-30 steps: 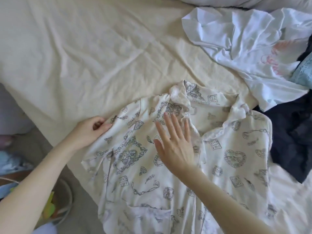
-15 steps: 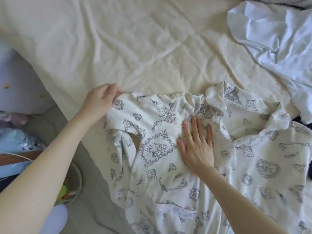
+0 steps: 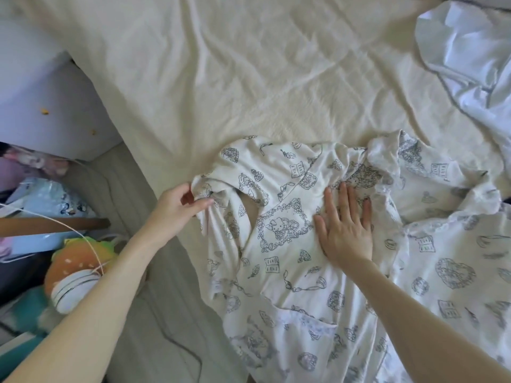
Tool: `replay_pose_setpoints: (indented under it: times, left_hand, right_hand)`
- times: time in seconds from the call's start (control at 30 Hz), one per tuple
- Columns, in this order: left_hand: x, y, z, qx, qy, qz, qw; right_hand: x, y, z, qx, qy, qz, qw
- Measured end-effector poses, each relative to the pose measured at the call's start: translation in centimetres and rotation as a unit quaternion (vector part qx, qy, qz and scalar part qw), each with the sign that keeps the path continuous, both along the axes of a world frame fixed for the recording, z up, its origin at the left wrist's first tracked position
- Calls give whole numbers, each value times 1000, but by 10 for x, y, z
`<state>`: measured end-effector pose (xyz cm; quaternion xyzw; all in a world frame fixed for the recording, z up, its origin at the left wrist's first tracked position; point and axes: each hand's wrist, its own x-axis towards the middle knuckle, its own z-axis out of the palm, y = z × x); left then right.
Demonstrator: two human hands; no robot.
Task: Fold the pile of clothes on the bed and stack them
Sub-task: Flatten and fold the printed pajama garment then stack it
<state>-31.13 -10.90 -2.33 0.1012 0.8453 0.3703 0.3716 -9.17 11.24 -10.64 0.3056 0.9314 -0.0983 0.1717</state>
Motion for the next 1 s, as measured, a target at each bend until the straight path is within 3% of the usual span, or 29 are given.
replay_pose_setpoints:
  times: [0.17, 0.3, 0.33, 0.4, 0.47, 0.5, 0.57, 0.63, 0.7, 0.87, 0.93, 1.0]
  left_hand:
    - [-28, -12, 63, -46, 273, -9, 961]
    - [-11, -17, 86, -68, 527, -174, 829]
    - [-1, -18, 81, -101, 516, -254, 812]
    - [16, -19, 64, -249, 310, -424, 814]
    - [20, -24, 48, -336, 72, -455, 822]
    - [17, -23, 42, -307, 44, -415, 855]
    - [4, -13, 28, -202, 156, -301, 919]
    - [-12, 7, 13, -124, 249, -239, 930]
    - [-23, 26, 3, -125, 216, -274, 929]
    - [-49, 35, -10, -218, 28, -336, 916]
    - [-62, 27, 0, -182, -25, -296, 937]
    - [-79, 22, 14, -105, 16, -207, 973]
  right_hand:
    - [-2, 1, 10, -17, -33, -2, 999]
    - [-7, 5, 18, -40, -57, 6, 998]
    - [-7, 7, 20, -46, -65, 8, 997]
    - [-8, 10, 22, -53, -79, 12, 995]
    - [-9, 12, 22, -57, -88, 15, 994]
    - [-9, 13, 22, -59, -89, 18, 994]
    - [-9, 12, 21, -57, -80, 16, 995]
    - [-9, 10, 21, -58, -67, 9, 996]
    - [-10, 8, 21, -61, -63, 6, 996]
    - [-9, 13, 21, -74, -70, 9, 995]
    - [-8, 13, 21, -79, -69, 4, 995]
    - [-9, 12, 20, -79, -62, -3, 995]
